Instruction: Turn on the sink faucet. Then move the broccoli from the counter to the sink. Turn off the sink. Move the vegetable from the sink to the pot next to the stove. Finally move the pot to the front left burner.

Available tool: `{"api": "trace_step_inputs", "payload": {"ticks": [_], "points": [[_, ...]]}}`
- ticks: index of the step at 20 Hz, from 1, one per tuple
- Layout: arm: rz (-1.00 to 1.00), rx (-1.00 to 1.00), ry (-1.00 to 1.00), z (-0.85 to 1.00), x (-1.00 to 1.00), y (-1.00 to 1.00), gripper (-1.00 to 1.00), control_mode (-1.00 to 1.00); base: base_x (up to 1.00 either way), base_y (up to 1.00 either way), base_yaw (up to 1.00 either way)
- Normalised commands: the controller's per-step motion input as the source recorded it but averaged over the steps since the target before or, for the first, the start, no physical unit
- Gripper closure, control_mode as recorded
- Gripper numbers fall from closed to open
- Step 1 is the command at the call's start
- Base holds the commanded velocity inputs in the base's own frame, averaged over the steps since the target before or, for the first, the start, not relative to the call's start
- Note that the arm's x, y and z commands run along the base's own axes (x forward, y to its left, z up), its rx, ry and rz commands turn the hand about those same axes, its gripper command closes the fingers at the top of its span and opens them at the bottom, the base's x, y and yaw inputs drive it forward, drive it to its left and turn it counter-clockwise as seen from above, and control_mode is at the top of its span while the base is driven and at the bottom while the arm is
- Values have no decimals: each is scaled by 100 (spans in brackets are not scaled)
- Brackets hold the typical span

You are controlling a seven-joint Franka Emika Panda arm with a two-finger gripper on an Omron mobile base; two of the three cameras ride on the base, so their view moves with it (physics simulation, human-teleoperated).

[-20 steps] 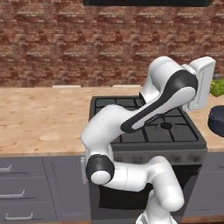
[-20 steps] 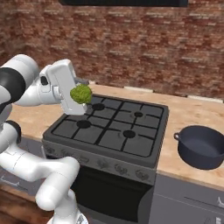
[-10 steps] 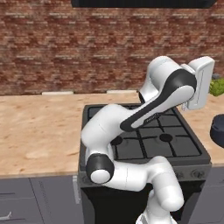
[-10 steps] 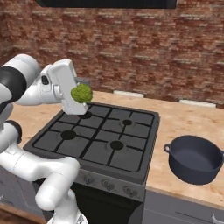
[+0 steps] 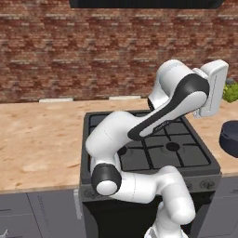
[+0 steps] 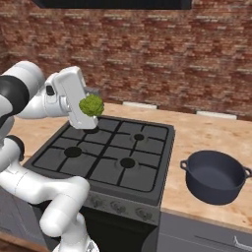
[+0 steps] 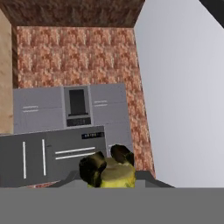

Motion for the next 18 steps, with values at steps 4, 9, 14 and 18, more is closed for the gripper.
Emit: {"api": "trace_step_inputs", "payload": {"ticks": [4,9,14,18], "points": [[0,0,0,0,0,0,100,100,19,-21,-5],[0,0,0,0,0,0,100,100,6,-11,-3],[0,0,0,0,0,0,100,100,0,0,0],[0,0,0,0,0,0,100,-100,0,0,0]]}}
